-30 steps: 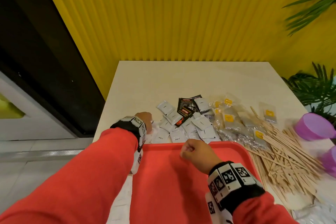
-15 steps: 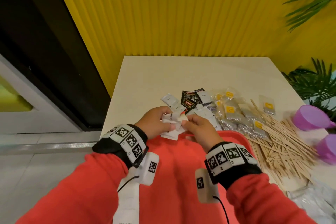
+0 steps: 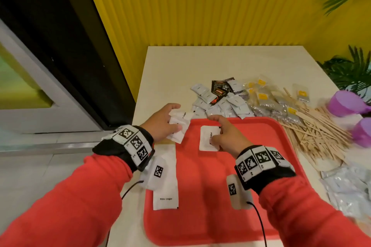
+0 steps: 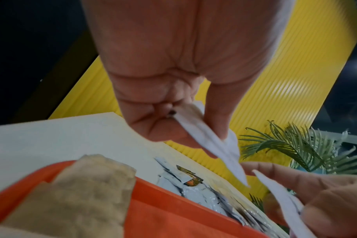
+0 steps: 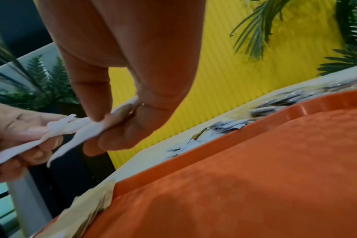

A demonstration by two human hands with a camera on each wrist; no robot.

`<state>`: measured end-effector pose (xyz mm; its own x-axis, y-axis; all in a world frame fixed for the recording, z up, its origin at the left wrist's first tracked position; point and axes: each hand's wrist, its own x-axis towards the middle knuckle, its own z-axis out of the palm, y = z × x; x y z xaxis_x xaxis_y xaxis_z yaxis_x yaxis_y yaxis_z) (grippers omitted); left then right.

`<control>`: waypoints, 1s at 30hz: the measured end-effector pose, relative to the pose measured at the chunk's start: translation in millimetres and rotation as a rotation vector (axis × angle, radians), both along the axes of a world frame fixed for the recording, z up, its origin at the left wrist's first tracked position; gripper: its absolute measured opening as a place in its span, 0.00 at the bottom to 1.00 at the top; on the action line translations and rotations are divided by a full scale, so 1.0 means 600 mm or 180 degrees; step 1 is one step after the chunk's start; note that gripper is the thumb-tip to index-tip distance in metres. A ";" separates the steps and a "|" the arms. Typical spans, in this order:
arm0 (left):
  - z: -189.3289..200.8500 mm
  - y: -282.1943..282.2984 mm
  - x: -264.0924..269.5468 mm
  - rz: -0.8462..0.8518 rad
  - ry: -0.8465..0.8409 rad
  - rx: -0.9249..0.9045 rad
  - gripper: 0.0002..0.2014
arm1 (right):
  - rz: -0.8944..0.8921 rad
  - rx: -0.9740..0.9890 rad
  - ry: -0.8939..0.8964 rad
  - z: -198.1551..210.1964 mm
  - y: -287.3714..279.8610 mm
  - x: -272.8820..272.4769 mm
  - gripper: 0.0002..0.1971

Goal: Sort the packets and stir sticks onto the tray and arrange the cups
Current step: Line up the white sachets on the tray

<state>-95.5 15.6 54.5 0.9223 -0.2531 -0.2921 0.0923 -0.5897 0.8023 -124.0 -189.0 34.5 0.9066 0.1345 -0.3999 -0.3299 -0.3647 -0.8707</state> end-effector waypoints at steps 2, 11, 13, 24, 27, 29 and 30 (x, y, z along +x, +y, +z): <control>0.002 0.015 -0.011 -0.0072 0.0023 0.0100 0.32 | 0.0179 -0.0201 -0.0064 0.004 0.022 -0.012 0.20; -0.008 0.061 -0.051 -0.0461 -0.0008 0.0648 0.13 | 0.1021 -0.0734 0.0375 -0.008 0.089 -0.077 0.13; -0.015 0.067 -0.057 -0.0399 0.0026 0.0665 0.09 | 0.1205 -0.0707 0.0548 -0.018 0.101 -0.096 0.15; -0.033 0.084 -0.087 0.0013 0.0321 0.0099 0.13 | 0.1777 -0.1580 0.0293 -0.061 0.153 -0.147 0.14; -0.033 0.085 -0.093 0.0034 0.0301 0.0116 0.11 | 0.1768 -0.1756 0.0065 -0.066 0.160 -0.147 0.16; -0.032 0.085 -0.095 0.0015 0.0355 0.0070 0.11 | 0.1773 -0.1828 -0.0012 -0.067 0.165 -0.146 0.17; -0.031 0.086 -0.095 0.0001 0.0406 0.0025 0.09 | 0.1759 -0.1848 -0.0029 -0.069 0.167 -0.144 0.17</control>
<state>-152.7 67.1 35.7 0.8776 -0.2499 -0.4090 0.1935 -0.5959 0.7794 -210.7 -88.9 -6.7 0.7732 0.3378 -0.5367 0.0371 -0.8689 -0.4936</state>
